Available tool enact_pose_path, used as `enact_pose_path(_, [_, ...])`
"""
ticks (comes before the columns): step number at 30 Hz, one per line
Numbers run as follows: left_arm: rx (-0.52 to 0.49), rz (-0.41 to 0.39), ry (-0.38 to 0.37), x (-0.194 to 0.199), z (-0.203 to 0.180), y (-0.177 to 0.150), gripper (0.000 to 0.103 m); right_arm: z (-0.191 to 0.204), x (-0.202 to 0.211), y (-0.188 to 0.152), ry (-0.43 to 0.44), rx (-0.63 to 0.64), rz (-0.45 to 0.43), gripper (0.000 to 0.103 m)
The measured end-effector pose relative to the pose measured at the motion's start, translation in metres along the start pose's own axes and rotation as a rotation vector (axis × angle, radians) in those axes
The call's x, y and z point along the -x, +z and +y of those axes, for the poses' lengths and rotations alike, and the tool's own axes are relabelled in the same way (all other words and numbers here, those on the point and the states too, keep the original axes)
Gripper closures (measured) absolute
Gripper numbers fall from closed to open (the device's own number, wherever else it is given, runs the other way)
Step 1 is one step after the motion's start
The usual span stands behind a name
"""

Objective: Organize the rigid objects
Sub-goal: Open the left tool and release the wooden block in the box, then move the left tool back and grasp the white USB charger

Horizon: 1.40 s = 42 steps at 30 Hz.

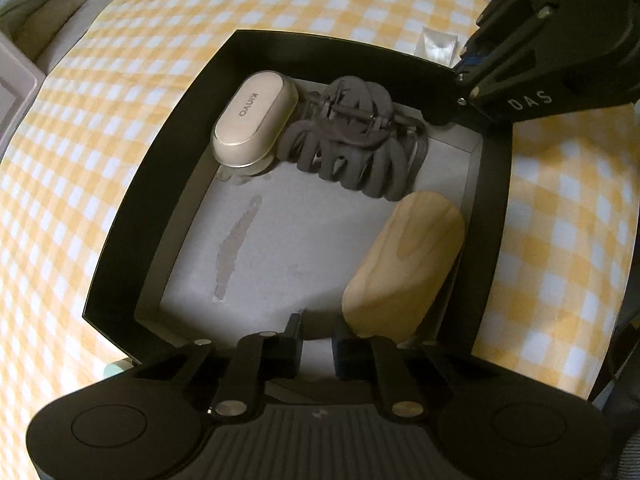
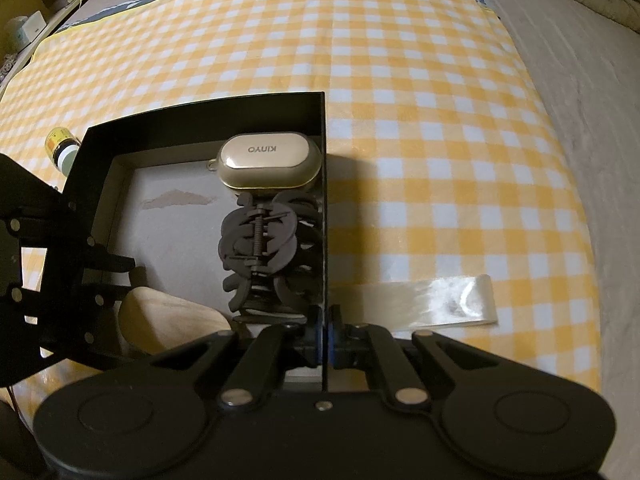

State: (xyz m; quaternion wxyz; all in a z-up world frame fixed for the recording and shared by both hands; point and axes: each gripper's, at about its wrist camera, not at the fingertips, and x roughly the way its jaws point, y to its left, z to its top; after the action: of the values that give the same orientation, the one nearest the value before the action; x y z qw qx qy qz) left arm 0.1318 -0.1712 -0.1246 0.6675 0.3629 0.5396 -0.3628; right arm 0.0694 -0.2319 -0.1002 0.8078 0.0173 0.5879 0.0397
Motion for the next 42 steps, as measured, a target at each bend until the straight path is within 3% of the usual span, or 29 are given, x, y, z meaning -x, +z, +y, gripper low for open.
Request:
enact_pose_path(4, [0.003, 0.001, 0.001, 0.003, 0.001, -0.004, 0.085, 0.0, 0.0, 0.0, 0.0, 0.001, 0.0, 0.1])
enact_pose_path(9, [0.076, -0.036, -0.002, 0.02, 0.011, -0.015, 0.073, 0.001, 0.0, 0.0, 0.0, 0.0, 0.0, 0.1])
enact_pose_path(11, [0.132, -0.071, -0.016, 0.03, 0.017, -0.02, 0.059, 0.001, 0.0, 0.0, -0.001, 0.001, 0.0, 0.1])
enact_pose_path(15, [0.262, -0.159, -0.048, 0.055, 0.025, -0.029, 0.046, -0.001, 0.0, 0.001, -0.001, 0.001, 0.0, 0.1])
enact_pose_path(20, [0.395, -0.252, -0.057, 0.081, 0.02, -0.035, 0.019, -0.001, 0.0, 0.001, -0.002, 0.001, -0.001, 0.1])
enact_pose_path(25, [0.488, -0.31, -0.037, 0.095, 0.014, -0.046, 0.006, -0.002, 0.0, 0.002, -0.008, -0.001, -0.002, 0.1])
enact_pose_path(36, [0.644, -0.388, 0.012, 0.105, 0.012, -0.071, 0.0, 0.004, 0.002, -0.004, -0.03, -0.035, -0.006, 0.1])
enact_pose_path(42, [0.726, -0.442, 0.08, 0.112, 0.029, -0.092, 0.0, 0.007, 0.003, -0.01, -0.035, -0.06, -0.009, 0.1])
